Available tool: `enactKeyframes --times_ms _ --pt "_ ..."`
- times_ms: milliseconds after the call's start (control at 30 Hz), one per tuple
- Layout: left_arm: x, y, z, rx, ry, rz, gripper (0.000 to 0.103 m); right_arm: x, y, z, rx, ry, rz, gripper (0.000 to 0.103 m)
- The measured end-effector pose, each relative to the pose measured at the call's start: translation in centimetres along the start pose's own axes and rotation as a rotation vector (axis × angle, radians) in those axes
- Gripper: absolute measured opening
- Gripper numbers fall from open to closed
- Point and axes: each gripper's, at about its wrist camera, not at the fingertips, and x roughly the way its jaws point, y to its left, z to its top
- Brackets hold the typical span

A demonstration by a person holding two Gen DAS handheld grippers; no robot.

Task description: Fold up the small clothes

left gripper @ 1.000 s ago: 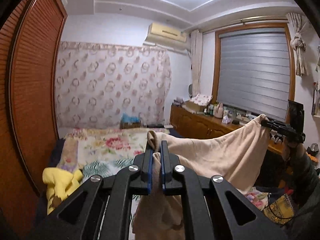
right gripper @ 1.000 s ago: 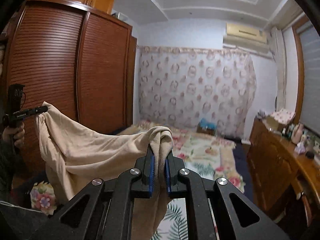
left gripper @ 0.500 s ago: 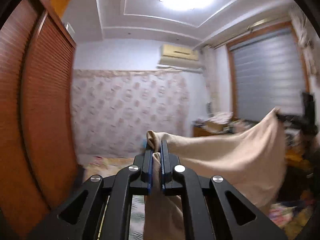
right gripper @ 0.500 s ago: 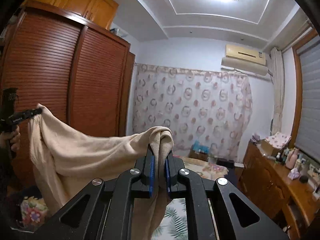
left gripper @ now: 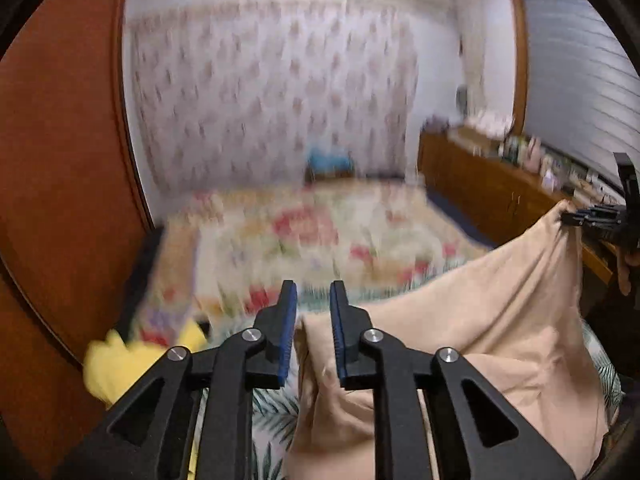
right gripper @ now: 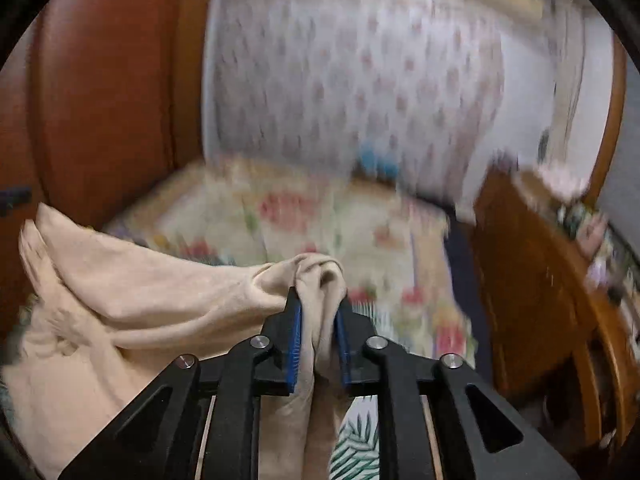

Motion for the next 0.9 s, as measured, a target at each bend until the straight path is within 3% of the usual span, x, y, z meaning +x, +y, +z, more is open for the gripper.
enactKeyframes --times_ms 100,200,233,300,367,633,767,900 --pt "3.1 0.7 -2.5 -0.017 0.077 -0.008 0.019 5.1 1.0 -3.0 -0.012 0.077 -0.031 0.016" --pt "4.0 0.7 -4.7 -0.005 0.125 -0.020 0.031 7.9 0.9 -4.7 0.000 0.135 -0.053 0.040" --pt "4.2 0.5 -5.3 -0.002 0.138 -0.023 0.033 8.5 0.7 -4.7 0.011 0.141 -0.046 0.040" --pt "3.6 -0.1 -6.6 -0.005 0.156 -0.045 0.047 8.6 0.5 -5.1 0.024 0.140 -0.004 0.040" --pt "3.7 -0.3 -6.9 0.002 0.170 -0.072 0.048 8.7 -0.2 -4.6 0.026 0.137 0.022 0.040" --pt "2.9 -2.3 -8.9 0.012 0.191 -0.091 0.049 4.0 -3.0 -7.0 0.042 0.132 0.136 0.040" --pt "2.3 -3.0 -9.5 0.004 0.192 -0.074 0.049 1.2 -5.5 -5.9 0.048 0.100 0.138 0.040" --pt "1.5 -4.1 -10.1 0.029 0.175 -0.034 0.049 -1.5 -5.3 -5.9 0.044 0.070 0.128 0.040"
